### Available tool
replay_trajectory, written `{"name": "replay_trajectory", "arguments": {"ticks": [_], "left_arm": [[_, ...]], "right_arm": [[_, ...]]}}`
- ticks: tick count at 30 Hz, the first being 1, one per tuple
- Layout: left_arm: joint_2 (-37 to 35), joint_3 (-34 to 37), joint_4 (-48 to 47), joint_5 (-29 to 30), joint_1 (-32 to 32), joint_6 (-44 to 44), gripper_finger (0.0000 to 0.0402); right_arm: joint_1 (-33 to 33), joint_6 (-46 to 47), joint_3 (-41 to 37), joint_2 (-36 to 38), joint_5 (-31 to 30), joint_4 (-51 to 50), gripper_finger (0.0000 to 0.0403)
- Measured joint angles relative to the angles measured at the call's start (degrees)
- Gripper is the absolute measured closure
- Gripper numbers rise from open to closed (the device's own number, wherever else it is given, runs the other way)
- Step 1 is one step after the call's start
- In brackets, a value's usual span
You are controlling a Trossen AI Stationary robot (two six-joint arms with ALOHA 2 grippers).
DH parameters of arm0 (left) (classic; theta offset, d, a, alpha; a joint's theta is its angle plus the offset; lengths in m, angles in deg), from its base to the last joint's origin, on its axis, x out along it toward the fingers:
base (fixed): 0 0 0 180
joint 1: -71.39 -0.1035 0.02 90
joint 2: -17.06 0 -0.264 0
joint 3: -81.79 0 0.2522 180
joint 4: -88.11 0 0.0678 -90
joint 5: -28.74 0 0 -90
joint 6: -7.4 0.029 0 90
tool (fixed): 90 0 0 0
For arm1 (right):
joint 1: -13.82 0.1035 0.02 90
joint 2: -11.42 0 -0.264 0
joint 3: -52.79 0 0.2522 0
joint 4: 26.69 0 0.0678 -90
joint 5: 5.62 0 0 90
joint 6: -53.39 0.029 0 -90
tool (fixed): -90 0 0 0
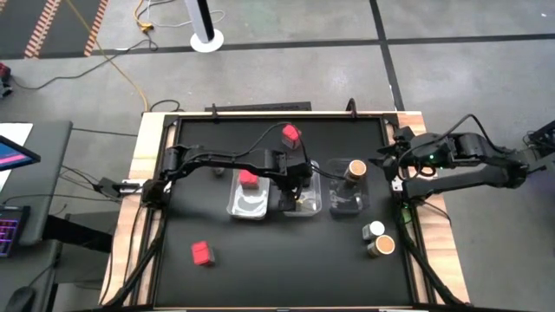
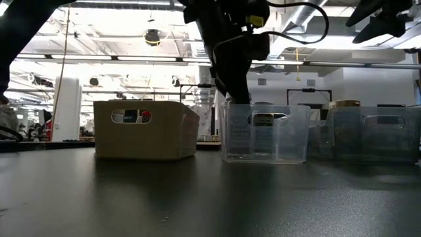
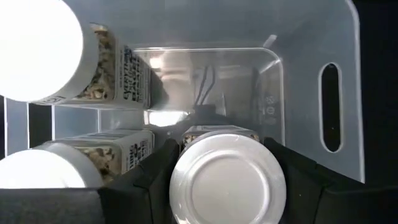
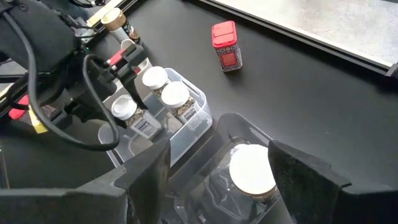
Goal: Sort spices by type
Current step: Put the left white seasoning bottle into the transparent bin
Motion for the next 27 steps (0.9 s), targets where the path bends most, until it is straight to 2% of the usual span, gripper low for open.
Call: {"name": "replay_trajectory", "arguments": {"ticks": [6, 27], "left_arm": [[0.0, 0.0, 0.1, 2.1, 0.0, -0.2, 0.0201], [0.6, 0.0, 0.3, 2.1, 0.0, -2.8, 0.0193]], "right_arm": [[0.0, 0.0, 0.0, 0.0, 0.0, 0.0, 0.0107], [0.1, 0.0, 0.0, 0.0, 0.0, 0.0, 0.0107]]}}
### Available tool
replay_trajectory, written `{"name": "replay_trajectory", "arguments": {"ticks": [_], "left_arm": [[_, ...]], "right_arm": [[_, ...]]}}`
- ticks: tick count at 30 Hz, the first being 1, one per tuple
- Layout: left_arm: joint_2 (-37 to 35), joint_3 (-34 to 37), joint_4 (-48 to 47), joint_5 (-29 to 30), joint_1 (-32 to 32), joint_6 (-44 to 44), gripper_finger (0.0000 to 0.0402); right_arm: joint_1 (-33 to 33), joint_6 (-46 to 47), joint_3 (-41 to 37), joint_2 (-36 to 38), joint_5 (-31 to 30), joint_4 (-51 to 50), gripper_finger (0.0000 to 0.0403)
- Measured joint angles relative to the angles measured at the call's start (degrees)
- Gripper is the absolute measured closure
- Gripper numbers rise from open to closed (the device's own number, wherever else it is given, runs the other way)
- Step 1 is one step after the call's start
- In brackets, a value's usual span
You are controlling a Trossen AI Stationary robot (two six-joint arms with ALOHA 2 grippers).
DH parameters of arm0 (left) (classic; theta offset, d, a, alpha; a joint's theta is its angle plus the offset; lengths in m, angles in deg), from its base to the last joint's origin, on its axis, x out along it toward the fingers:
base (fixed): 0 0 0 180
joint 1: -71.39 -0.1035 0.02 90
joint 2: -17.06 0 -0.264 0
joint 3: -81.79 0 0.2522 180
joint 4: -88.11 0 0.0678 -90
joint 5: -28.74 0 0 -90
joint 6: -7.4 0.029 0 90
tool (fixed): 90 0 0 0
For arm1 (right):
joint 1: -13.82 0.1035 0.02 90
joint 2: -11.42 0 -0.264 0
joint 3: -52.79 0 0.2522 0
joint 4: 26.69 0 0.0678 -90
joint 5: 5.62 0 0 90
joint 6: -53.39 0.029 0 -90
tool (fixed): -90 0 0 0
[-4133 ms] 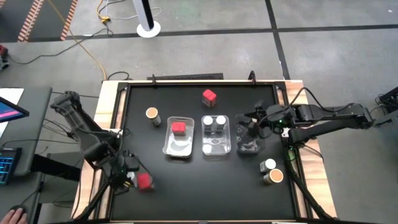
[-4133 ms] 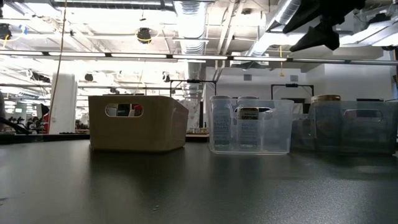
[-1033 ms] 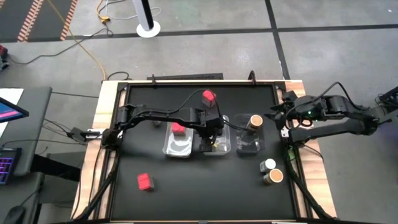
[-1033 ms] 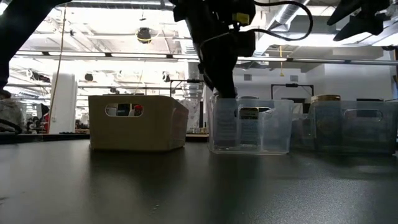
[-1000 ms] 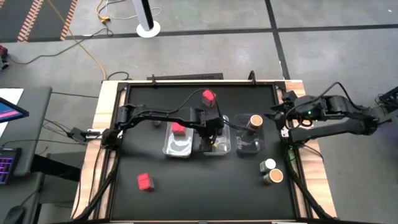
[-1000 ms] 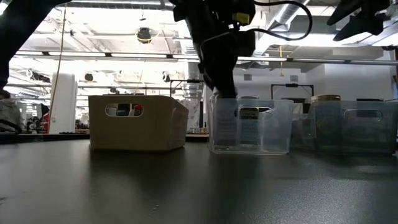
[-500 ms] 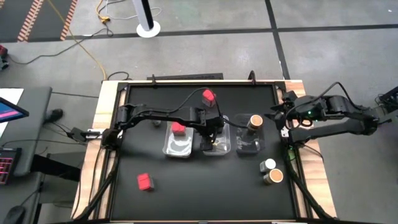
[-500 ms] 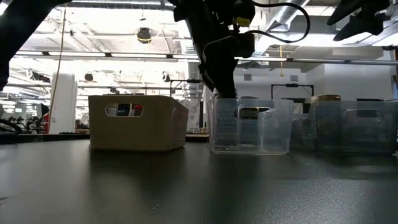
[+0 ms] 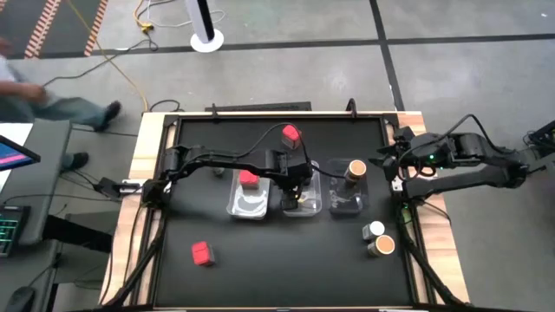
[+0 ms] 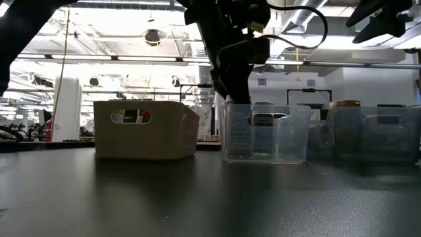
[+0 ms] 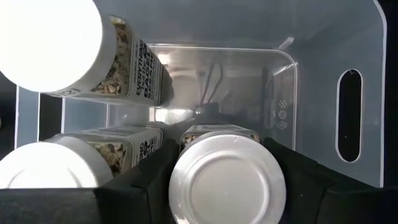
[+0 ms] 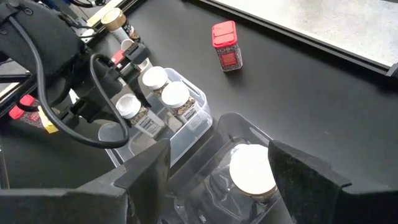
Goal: Sort spices by type
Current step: Put the left white seasoning bottle into the transparent bin
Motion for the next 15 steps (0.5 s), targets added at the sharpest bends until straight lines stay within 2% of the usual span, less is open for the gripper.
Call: {"name": "replay_trajectory", "arguments": {"ticks": [15], "left_arm": [[0.0, 0.0, -0.3, 0.0, 0.0, -2.5, 0.0184]], "right_arm": [[0.0, 0.0, 0.0, 0.0, 0.0, 0.0, 0.0107]]}}
